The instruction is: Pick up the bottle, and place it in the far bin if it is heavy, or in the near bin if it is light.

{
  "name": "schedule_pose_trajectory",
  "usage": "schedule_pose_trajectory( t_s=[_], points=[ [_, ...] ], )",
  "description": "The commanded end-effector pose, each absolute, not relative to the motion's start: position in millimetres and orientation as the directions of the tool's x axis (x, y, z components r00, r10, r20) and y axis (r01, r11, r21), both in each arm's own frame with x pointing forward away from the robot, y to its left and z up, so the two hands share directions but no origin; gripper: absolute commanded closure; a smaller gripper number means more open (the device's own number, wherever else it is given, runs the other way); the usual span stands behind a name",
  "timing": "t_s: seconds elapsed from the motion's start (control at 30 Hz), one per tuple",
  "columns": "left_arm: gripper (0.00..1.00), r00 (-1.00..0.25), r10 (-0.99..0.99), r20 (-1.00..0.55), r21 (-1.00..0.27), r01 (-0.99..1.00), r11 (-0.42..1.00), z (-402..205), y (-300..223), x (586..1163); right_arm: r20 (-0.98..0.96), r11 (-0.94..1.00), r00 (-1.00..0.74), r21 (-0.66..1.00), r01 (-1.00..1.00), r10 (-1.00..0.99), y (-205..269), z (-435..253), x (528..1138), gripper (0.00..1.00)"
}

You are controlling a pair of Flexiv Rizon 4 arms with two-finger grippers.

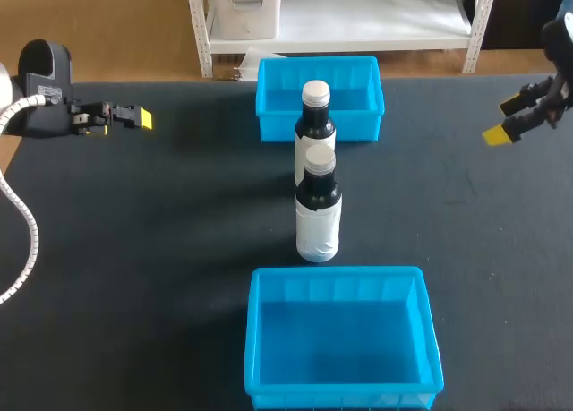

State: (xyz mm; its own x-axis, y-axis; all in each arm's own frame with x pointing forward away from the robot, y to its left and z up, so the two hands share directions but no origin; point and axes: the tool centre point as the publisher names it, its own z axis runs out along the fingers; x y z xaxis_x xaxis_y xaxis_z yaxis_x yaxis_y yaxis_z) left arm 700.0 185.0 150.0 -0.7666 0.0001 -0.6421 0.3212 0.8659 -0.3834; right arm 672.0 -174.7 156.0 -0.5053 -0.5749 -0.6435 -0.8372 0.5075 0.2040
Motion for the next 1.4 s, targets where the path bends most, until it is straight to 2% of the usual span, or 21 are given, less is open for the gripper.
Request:
schedule_pose_trajectory(
  t_s=[0.03, 0.43, 0.73, 1.4],
  points=[
    [0.0, -0.767, 0.0, -0.642, -0.383, 0.321, 0.866, 150, 185, 700, -0.645, 0.45, -0.504, 0.266, -0.853, -0.574, -176, 155, 676, 0.0],
    [0.0, -0.767, 0.0, -0.642, -0.383, 0.321, 0.866, 150, 185, 700, -0.769, 0.307, -0.321, 0.17, -0.936, -0.552, -143, 129, 650, 0.0],
    [0.0, -0.767, 0.0, -0.642, -0.383, 0.321, 0.866, 150, 185, 700, -0.82, 0.212, -0.164, 0.053, -0.976, -0.548, -98, 122, 638, 0.0],
    [0.0, -0.767, 0.0, -0.642, -0.383, 0.321, 0.866, 150, 185, 700, -0.904, 0.037, -0.056, 0.045, -0.998, -0.424, -4, 120, 633, 0.0]
  ],
)
